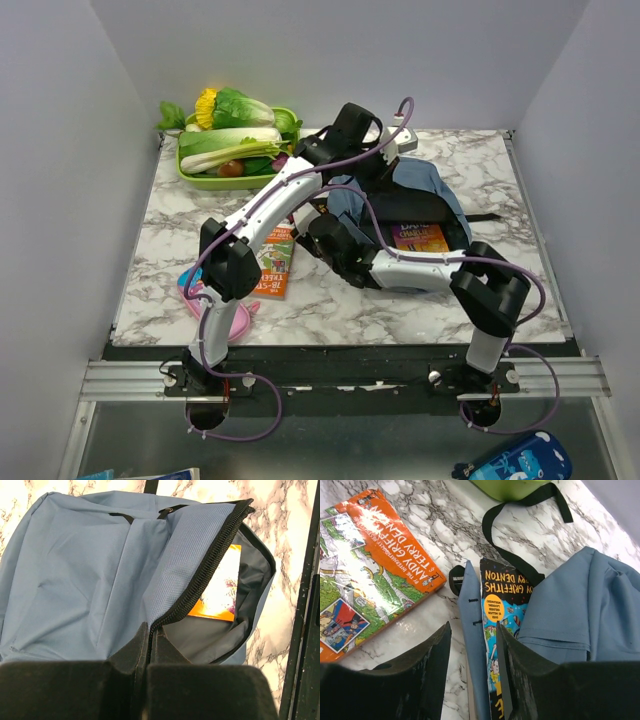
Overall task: Pack the student bag
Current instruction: Move the book to the center of the board.
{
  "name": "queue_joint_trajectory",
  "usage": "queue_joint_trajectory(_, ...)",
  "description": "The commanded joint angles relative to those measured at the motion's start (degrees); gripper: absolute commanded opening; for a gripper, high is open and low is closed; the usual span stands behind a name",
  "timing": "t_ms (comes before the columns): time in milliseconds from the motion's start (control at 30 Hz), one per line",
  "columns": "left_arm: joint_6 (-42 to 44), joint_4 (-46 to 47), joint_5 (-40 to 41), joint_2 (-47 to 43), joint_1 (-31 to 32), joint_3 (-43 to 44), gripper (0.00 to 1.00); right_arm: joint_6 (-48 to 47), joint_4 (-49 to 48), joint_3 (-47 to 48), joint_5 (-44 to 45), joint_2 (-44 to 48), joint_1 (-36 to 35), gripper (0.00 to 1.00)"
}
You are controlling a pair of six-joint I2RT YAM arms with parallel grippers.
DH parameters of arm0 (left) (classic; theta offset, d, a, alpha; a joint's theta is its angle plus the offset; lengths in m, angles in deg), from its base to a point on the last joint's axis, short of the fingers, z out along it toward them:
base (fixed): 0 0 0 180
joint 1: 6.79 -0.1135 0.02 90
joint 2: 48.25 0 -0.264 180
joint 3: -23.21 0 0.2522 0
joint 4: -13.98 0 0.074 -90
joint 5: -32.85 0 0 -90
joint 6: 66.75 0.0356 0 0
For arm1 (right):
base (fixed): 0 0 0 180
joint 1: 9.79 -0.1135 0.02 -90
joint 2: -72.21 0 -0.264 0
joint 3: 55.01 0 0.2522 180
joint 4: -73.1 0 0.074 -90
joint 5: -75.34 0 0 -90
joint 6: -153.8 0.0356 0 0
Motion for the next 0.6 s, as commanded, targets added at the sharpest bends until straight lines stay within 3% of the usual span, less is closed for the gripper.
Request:
queue_joint_trajectory(0, 0.3, 1.4, -0.7, -2.2, 0.7, 0.3, 0.00, -0.8, 1.4, 2.7, -0.9, -4.6, 1.0, 0.49)
queue_joint_trajectory(300, -0.1, 2.2, -0.6, -2.6, 0.8, -0.4, 0.00, -2.2, 3.3, 6.8, 6.6, -9.3, 2.3, 0.50)
queue_joint_trajectory(567, -0.3, 3.3, -0.5, -3.5, 0.8, -2.0, 0.00, -2.3, 3.7, 7.7, 6.1, -12.1, 3.1, 0.49)
